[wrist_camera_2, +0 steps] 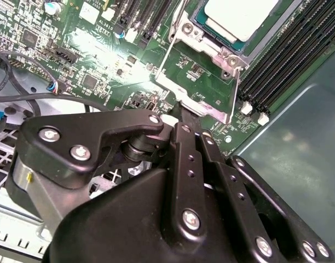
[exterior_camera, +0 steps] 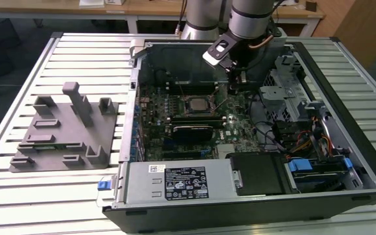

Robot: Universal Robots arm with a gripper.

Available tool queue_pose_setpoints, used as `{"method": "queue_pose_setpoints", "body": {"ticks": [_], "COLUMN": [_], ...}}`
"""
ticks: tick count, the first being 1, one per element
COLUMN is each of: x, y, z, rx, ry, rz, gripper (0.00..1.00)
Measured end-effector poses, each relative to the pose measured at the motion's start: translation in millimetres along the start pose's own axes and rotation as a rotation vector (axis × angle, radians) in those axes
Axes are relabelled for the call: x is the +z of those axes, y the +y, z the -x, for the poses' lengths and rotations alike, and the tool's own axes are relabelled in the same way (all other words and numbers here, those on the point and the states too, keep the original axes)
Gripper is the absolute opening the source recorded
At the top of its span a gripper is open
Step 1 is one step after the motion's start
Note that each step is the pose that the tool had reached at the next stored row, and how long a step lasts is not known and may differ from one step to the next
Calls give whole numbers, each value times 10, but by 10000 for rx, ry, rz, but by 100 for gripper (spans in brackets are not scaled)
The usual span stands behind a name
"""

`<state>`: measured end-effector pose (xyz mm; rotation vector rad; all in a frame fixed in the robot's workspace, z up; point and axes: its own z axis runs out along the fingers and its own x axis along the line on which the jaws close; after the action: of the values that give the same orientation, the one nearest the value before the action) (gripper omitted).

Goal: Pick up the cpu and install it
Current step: 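Close the cpu cover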

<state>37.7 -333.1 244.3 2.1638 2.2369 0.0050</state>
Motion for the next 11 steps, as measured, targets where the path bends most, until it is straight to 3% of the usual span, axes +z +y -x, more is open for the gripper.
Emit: {"method": "queue_pose_setpoints", "body": {"ticks": [11], "x": [-2], "y": [-110], "z": [-4], "rx": [0], "ry": [0], "rz": [0], "gripper": [11]}}
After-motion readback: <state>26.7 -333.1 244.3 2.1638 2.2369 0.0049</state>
